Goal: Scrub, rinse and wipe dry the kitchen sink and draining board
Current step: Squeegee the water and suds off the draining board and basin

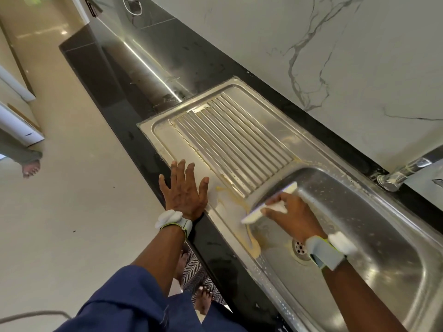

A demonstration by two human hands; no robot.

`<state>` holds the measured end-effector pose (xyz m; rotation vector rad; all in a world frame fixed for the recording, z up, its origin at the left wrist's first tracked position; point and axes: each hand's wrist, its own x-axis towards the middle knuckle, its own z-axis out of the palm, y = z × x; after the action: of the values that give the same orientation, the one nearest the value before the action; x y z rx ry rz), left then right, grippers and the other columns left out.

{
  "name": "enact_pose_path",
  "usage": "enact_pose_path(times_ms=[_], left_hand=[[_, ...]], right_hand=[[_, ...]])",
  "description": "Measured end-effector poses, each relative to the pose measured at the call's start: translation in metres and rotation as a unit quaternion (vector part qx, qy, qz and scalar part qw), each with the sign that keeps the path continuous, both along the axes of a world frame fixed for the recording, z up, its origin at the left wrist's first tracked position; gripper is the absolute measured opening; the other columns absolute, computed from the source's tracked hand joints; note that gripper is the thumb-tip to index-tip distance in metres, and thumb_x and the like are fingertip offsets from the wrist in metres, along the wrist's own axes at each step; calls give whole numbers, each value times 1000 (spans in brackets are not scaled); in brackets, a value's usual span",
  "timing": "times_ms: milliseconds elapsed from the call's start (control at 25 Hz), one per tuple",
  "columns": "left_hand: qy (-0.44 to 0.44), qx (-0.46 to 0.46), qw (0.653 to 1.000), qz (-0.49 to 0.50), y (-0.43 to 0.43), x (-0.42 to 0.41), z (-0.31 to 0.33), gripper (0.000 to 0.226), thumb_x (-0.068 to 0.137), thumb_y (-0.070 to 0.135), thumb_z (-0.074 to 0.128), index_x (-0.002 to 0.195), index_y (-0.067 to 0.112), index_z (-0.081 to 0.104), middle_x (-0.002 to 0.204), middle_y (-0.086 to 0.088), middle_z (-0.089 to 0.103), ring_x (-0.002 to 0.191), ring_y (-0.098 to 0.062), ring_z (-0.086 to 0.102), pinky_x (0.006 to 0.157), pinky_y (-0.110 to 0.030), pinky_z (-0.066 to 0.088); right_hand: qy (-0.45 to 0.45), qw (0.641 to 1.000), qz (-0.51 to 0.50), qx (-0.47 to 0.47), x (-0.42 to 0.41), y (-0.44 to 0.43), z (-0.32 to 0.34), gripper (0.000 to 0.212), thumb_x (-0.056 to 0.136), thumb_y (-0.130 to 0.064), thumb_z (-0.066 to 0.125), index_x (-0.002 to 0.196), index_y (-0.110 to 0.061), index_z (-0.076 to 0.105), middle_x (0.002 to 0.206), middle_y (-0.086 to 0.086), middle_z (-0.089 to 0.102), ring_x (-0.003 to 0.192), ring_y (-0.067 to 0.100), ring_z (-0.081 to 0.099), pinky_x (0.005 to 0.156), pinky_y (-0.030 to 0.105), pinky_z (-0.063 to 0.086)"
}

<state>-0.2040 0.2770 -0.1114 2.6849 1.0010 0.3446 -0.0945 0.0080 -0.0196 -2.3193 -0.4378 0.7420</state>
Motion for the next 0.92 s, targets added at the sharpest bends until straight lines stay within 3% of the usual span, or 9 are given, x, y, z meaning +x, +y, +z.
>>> enact_pose_path(times_ms=[120, 360, 520, 720, 800, 920], left_hand=[[-15, -7, 1000, 15, 0, -1, 1, 66, 102, 61, 24, 153, 23, 38, 167, -6, 28, 159, -26, 12, 124, -62, 5], [-32, 7, 999, 36, 3, -1, -4, 65, 102, 60, 27, 152, 22, 42, 164, -7, 34, 157, -27, 18, 123, -63, 12], [-30, -2, 999, 30, 2, 1, -4, 66, 102, 62, 25, 152, 22, 40, 166, -6, 32, 158, -27, 17, 124, -63, 11], [-18, -4, 1000, 11, 1, 1, -1, 69, 102, 65, 21, 154, 23, 38, 167, -7, 28, 158, -28, 15, 124, -63, 9], [-16, -1, 1000, 6, 1, 1, -1, 68, 102, 64, 22, 154, 23, 38, 167, -7, 29, 158, -28, 16, 124, -64, 10], [-10, -4, 1000, 3, 1, 1, 0, 69, 101, 64, 21, 154, 23, 39, 167, -8, 29, 158, -29, 16, 124, -64, 10]], right_hand=[[-23, 998, -16, 49, 18, 71, 0, 21, 79, -38, 79, 95, -28, 69, 98, -5, 70, 95, 17, 65, 84, 32, 52], [-81, 995, 58, -23, 39, 168, -24, 24, 82, -48, 73, 94, -28, 67, 97, -2, 71, 99, 25, 66, 75, 29, 47], [-61, 993, 78, -62, 20, 121, -29, 28, 85, -54, 69, 96, -29, 64, 96, 1, 69, 97, 27, 66, 74, 30, 45], [-38, 980, 92, -171, -12, 3, -3, 26, 80, -61, 70, 83, -37, 62, 84, -12, 65, 89, 17, 66, 69, 29, 47], [-60, 989, 28, -134, -14, -8, 8, 24, 77, -58, 74, 82, -37, 65, 83, -12, 66, 86, 17, 65, 70, 32, 49], [-79, 995, -54, 3, 9, 28, 18, 25, 80, -52, 77, 88, -30, 66, 85, -11, 68, 82, 14, 64, 67, 30, 46]])
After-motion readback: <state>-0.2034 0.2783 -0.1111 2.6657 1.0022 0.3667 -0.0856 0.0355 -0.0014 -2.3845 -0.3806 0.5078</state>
